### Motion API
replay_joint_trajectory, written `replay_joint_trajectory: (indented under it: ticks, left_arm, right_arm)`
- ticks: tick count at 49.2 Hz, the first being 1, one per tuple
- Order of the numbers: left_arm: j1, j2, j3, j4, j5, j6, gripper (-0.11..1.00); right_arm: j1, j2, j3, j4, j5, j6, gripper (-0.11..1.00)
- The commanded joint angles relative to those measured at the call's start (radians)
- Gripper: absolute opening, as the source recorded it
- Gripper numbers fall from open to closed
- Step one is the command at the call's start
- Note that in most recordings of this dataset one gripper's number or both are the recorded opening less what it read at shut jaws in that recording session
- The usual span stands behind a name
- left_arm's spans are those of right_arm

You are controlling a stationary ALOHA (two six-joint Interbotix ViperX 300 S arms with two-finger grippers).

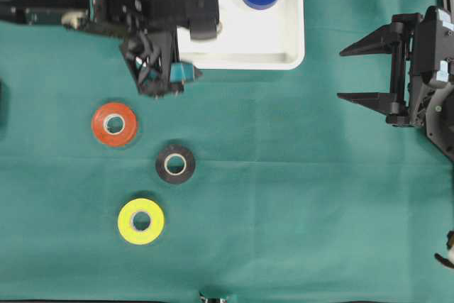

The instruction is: Pick up the tape from a random location and place it into the white case.

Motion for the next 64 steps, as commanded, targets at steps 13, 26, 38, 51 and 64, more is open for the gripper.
replay_joint_trajectory:
  ticks: [13,26,38,51,64]
  left_arm:
    - [-0.017,-0.028,-0.009,0.000,-0.026,0.000,0.99]
    - [-0.017,-0.094,0.058,0.000,-0.055,0.003,0.99]
    - [-0.017,-0.229,0.216,-0.002,-0.238,0.002,0.99]
    - [-0.017,-0.382,0.374,-0.003,-0.385,0.000,0.99]
    - [-0.017,-0.482,0.465,-0.006,-0.410,-0.002,0.99]
  right_arm:
    - [-0.002,0.003,-0.032,-0.002,0.006,0.000,0.83]
    - [-0.002,0.002,-0.035,0.000,0.006,0.002,0.83]
    - [-0.002,0.002,-0.043,-0.002,0.006,0.002,0.83]
    - [-0.002,0.000,-0.054,-0.002,0.006,-0.002,0.83]
    - [-0.002,0.000,-0.057,0.000,0.003,-0.002,0.83]
